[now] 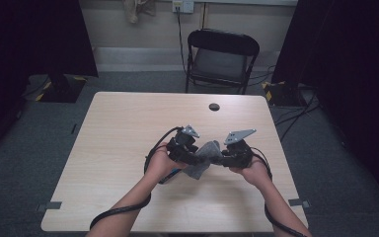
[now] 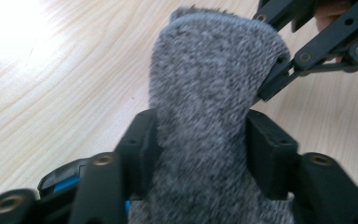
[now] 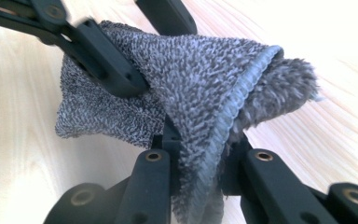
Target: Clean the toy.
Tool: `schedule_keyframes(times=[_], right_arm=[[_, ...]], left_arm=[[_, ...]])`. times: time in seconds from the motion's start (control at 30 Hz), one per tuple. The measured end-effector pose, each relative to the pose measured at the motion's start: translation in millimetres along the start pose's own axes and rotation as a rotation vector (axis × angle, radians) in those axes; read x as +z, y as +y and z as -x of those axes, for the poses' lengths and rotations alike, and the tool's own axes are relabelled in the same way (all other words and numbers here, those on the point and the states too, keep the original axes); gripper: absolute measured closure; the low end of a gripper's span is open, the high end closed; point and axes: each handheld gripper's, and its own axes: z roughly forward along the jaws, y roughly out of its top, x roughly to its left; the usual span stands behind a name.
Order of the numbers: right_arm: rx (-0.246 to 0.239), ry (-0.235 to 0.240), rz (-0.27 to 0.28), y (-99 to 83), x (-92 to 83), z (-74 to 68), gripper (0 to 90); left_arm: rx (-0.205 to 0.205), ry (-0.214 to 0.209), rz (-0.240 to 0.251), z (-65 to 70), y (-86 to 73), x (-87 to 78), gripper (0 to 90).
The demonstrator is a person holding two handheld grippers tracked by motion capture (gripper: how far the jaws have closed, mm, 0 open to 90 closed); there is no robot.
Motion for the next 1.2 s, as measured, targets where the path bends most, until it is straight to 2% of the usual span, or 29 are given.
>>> schedule_keyframes(times=[0.13, 0.2, 0.33, 0.4, 0.5, 0.6, 0.67, 0.7, 0.87, 0.9, 1.0, 1.1, 1.2], right_arm=[[0.015, -0.002, 0.000, -6.6, -6.5, 4.0, 77.7], [0.018, -0.014, -0.003, -10.1, -11.1, 6.0, 77.7], [0.039, -0.042, -0.010, -17.6, -19.5, 11.7, 77.7], [0.059, -0.055, -0.006, -24.0, -23.8, 15.6, 77.7], [0.077, -0.075, -0.009, -31.1, -27.4, 19.4, 77.7], [0.095, -0.084, -0.014, -37.6, -28.6, 21.9, 77.5], [0.105, -0.085, -0.016, -41.0, -27.2, 22.8, 77.5], [0.109, -0.087, -0.018, -41.8, -26.5, 22.9, 77.5], [0.110, -0.095, -0.027, -45.9, -21.0, 22.8, 77.4], [0.112, -0.096, -0.029, -46.4, -20.6, 22.8, 77.4], [0.110, -0.100, -0.035, -48.9, -19.5, 23.0, 77.2], [0.118, -0.103, -0.035, -51.6, -20.1, 23.9, 76.9], [0.128, -0.100, -0.037, -55.2, -20.0, 24.7, 76.8]], left_arm=[[-0.011, 0.005, 0.008, -1.8, -2.7, -2.6, 35.4], [0.000, 0.010, 0.011, -3.4, -5.3, -6.1, 34.1], [-0.018, 0.030, 0.023, -10.9, -12.7, -15.1, 31.8], [-0.033, 0.049, 0.021, -16.6, -18.7, -19.7, 30.4], [-0.041, 0.094, -0.011, -24.1, -29.7, -24.8, 28.7], [-0.052, 0.155, -0.035, -31.2, -42.2, -25.9, 26.2], [-0.058, 0.166, -0.052, -34.4, -48.1, -24.9, 26.3], [-0.051, 0.186, -0.061, -35.8, -52.0, -23.3, 26.0], [-0.054, 0.194, -0.092, -42.8, -64.3, -14.7, 24.2], [-0.069, 0.188, -0.097, -44.4, -66.8, -12.2, 24.2], [-0.077, 0.171, -0.111, -46.6, -70.0, -7.0, 24.2], [-0.100, 0.155, -0.105, -46.8, -70.2, -2.1, 24.0], [-0.085, 0.159, -0.113, -45.7, -69.8, 3.2, 22.5]])
